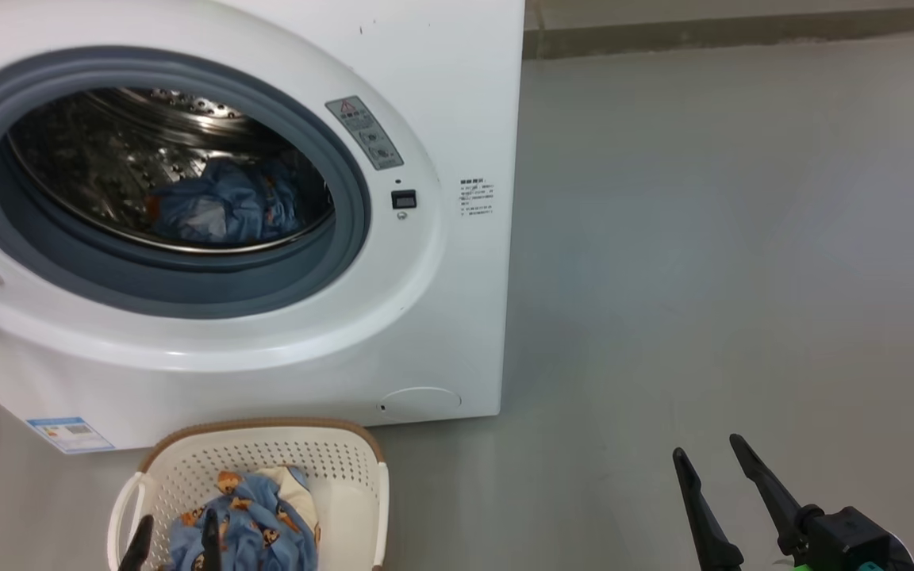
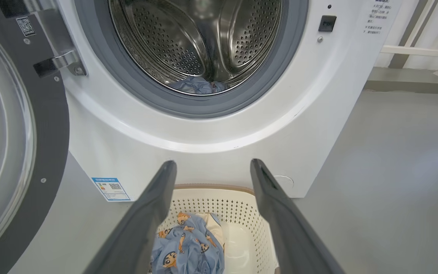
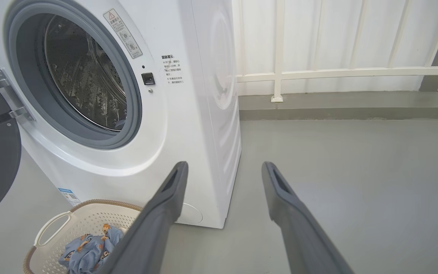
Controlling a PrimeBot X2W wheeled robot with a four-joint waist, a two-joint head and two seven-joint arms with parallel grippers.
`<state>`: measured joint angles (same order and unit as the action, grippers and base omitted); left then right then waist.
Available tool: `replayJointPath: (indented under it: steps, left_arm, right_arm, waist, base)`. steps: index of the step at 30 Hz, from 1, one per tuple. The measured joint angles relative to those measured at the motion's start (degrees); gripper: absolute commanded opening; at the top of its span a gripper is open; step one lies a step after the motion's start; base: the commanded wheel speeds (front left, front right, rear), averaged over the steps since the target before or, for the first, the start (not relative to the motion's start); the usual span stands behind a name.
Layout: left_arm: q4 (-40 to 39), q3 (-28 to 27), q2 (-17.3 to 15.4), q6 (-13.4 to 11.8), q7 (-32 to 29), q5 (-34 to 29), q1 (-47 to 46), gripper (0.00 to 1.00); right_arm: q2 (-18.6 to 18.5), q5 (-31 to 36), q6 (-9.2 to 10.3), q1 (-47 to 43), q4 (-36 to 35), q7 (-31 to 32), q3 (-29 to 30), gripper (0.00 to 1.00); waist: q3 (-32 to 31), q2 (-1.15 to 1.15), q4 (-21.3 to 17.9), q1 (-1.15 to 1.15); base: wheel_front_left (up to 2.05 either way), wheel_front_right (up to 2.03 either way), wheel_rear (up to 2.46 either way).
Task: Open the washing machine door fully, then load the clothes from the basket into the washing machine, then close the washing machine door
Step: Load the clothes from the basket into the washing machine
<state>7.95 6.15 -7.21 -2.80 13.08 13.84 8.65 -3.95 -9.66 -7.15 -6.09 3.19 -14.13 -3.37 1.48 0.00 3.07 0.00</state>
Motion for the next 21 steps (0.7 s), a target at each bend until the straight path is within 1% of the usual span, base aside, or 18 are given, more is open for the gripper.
replayJointPath:
  steps: [4, 10, 14, 15, 21]
  left_arm:
    - [3.65, 0.73, 0.10, 0.00, -1.30, 0.16, -3.20, 1.00]
    - [12.59, 1.35, 0.15, 0.14, -2.05, 0.66, -10.44, 1.00]
    - [19.22, 2.09, 0.34, 1.12, -2.49, 0.65, -16.99, 1.00]
    - [22.72, 2.40, 0.52, 1.29, -2.50, 0.65, -20.56, 1.00]
    - [33.57, 3.13, 1.54, 2.54, -2.77, 0.65, -30.87, 1.00]
  right_arm:
    - [-0.16, -0.02, 0.00, 0.31, -0.44, -0.01, -0.09, 1.00]
    - [-1.44, -0.11, 0.00, 2.09, -1.77, -0.01, -0.02, 1.00]
    - [-2.10, -0.69, 0.00, 4.77, -2.90, -0.08, 0.04, 1.00]
    - [-2.42, -0.85, 0.00, 6.04, -3.37, -0.08, 0.04, 1.00]
    - [-3.50, -1.33, 0.00, 10.49, -4.22, -0.13, 0.15, 1.00]
  waist:
    - [1.69, 0.00, -0.07, 0.00]
    - [5.60, 0.00, -0.32, 0.00]
    - [9.17, 0.00, -0.57, 0.01]
    - [11.17, 0.00, -0.74, 0.01]
    - [17.61, 0.00, -1.38, 0.01]
  base:
    - [0.00, 0.00, 0.00]
    - [0.00, 0.00, 0.00]
    - [0.00, 0.00, 0.00]
    - [0.00, 0.00, 0.00]
    - [0.00, 0.00, 0.00]
